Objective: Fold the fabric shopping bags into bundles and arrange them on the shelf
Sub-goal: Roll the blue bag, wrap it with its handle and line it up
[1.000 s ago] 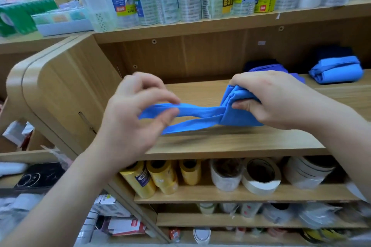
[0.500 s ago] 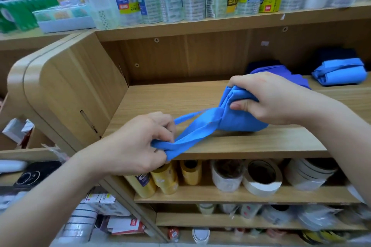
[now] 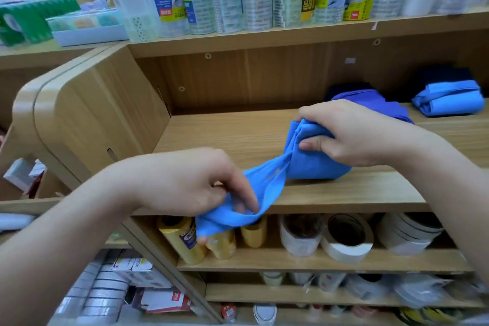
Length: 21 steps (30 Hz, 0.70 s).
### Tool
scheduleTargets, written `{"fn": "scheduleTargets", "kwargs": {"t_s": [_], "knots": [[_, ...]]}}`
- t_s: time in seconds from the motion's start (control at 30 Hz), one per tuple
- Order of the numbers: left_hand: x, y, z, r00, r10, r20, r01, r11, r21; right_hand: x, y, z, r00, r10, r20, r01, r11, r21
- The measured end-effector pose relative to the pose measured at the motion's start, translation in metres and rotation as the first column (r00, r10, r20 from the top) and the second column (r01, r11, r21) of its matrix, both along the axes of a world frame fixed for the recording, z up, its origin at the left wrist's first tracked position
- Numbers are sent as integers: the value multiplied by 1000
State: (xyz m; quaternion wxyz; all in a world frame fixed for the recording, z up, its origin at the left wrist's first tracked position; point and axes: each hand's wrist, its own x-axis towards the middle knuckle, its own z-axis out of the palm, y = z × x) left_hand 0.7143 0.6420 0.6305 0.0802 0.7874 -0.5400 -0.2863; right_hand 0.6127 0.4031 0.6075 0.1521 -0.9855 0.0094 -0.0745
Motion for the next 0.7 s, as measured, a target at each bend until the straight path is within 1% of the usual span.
{"fn": "scheduleTargets", "kwargs": {"t_s": [0.07, 0.17, 0.23, 0.27, 0.3, 0.37, 0.4, 0.43, 0.47, 0.53, 0.57, 0.63, 0.67, 0.7], "knots": [[7, -6, -9, 978, -10, 209, 4, 1000, 30, 0, -2, 0, 1000, -19, 7, 19, 1000, -17], [14, -9, -18, 916, -17, 401, -13, 997, 71, -1, -4, -1, 1000, -23, 10, 23, 999, -30], [14, -11, -16, 869, -67, 490, -14, 987, 160, -1, -3, -1, 1000, -13, 22, 13, 999, -35], [15, -12, -16, 871, -87, 484, -5, 983, 185, -1, -3, -1, 1000, -7, 29, 8, 999, -35], [15, -13, -14, 897, -93, 433, 11, 982, 188, 0, -2, -1, 999, 0, 40, 2, 1000, -29], [17, -12, -11, 969, -55, 241, 24, 991, 128, 1, 0, -2, 998, 17, 67, -18, 1000, 5], [18, -11, -8, 994, -28, 103, 20, 997, 70, 1, 2, -3, 996, 24, 82, -26, 999, 27], [20, -11, -6, 998, -5, -66, 5, 1000, -5, 1, 3, -4, 994, 25, 103, -30, 999, 43], [22, -11, -4, 975, -4, -224, -15, 997, -81, 1, 5, -3, 992, 24, 125, -31, 998, 53], [26, -10, -6, 902, -13, -431, -110, 960, -258, -4, 7, -2, 986, 22, 166, -34, 997, 72], [29, -9, -9, 848, -6, -529, -197, 925, -326, -7, 10, -1, 983, 25, 181, -38, 997, 70], [34, -9, -15, 688, 35, -725, -416, 838, -354, -12, 16, -3, 977, 43, 210, -41, 999, -15], [35, -11, -18, 633, 33, -774, -483, 797, -361, -14, 19, -6, 970, 56, 238, -36, 996, -87], [34, -14, -21, 597, 38, -801, -531, 768, -359, -14, 23, -11, 959, 67, 275, -23, 987, -159]]}}
